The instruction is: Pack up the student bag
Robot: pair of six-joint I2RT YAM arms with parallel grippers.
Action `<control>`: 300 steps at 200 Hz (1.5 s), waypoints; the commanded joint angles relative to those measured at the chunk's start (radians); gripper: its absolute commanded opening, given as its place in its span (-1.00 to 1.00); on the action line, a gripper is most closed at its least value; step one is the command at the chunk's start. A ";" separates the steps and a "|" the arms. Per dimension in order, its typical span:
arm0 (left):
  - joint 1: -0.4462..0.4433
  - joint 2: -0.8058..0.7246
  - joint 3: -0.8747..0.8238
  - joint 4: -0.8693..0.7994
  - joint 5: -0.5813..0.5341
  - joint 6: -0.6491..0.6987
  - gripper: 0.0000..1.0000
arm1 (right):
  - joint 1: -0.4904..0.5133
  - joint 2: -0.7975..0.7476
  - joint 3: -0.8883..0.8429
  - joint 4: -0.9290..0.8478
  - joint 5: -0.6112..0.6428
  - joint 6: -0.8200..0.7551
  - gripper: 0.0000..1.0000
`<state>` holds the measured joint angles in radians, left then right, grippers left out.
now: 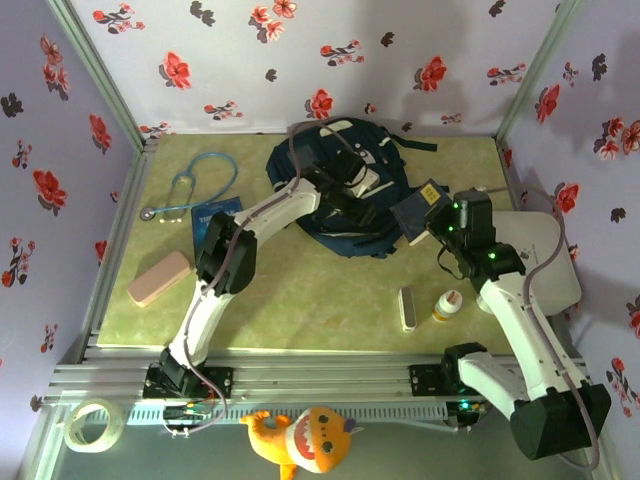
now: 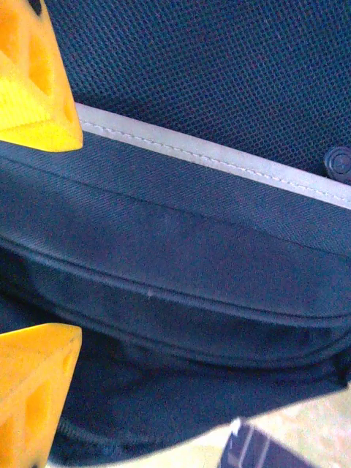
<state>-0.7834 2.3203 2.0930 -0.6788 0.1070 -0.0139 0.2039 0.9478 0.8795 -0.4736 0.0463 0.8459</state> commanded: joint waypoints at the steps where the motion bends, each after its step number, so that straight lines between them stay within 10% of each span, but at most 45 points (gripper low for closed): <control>1: -0.011 0.051 0.073 -0.067 -0.041 0.135 0.28 | -0.012 -0.029 -0.015 -0.004 0.024 0.007 -0.72; 140: -0.032 0.195 0.232 -0.109 -0.265 0.160 0.55 | -0.014 -0.054 -0.064 0.024 0.003 0.095 -0.71; 300: -0.020 0.020 0.196 -0.065 -0.308 0.051 -0.79 | -0.014 -0.123 -0.047 -0.033 0.071 0.058 -0.69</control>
<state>-0.8284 2.4226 2.2906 -0.7799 -0.1310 0.0689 0.1959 0.8459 0.8074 -0.5053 0.0776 0.9237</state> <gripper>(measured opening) 0.132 0.155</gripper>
